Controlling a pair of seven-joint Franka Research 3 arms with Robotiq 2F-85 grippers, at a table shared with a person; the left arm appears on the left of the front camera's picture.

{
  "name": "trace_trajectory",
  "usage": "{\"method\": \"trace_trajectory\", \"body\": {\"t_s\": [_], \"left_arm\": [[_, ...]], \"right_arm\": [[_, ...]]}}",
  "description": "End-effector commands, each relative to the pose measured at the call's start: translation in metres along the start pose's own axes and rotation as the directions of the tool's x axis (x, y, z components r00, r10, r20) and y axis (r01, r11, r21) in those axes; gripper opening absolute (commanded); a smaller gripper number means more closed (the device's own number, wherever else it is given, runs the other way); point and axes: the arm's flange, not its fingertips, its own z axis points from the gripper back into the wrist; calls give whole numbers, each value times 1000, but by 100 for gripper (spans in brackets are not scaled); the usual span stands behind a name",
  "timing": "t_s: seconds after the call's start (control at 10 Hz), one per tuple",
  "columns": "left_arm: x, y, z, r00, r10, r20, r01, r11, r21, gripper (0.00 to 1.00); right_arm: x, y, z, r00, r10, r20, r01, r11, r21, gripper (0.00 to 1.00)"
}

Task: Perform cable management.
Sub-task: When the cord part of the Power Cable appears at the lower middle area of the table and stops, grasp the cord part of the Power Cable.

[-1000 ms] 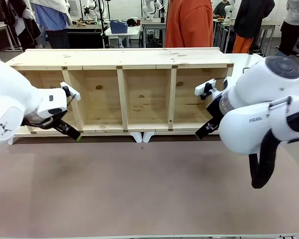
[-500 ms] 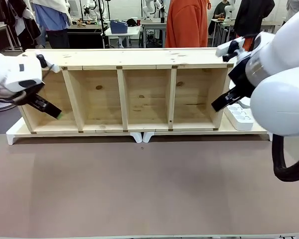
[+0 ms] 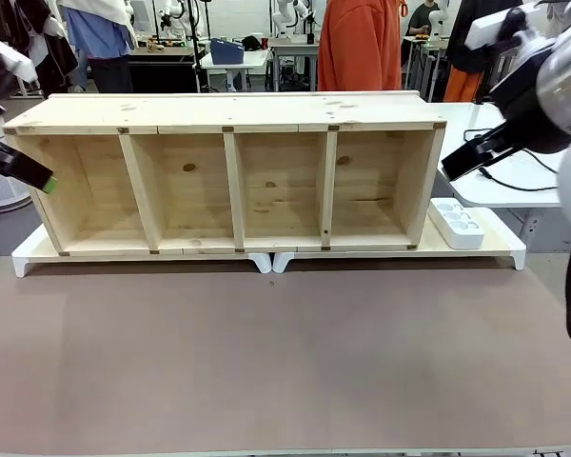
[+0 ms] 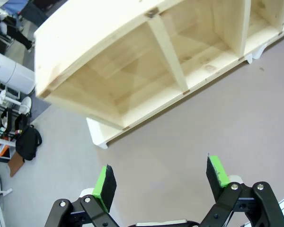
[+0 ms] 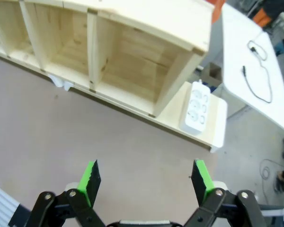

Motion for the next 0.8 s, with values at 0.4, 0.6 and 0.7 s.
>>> {"method": "trace_trajectory", "body": {"t_s": [0.4, 0.6, 0.7], "left_arm": [[-156, -11, -17, 989, 146, 33, -146, 989, -15, 100], [-24, 35, 42, 994, 112, 16, -112, 994, -6, 100], [-24, 35, 42, 994, 112, 16, -112, 994, -6, 100]], "right_arm": [[-91, 0, 4, 992, -125, -1, 125, 991, -55, 100], [-15, -13, 39, 994, -105, -1, 105, 993, -48, 100], [-15, -13, 39, 994, -105, -1, 105, 993, -48, 100]]}}
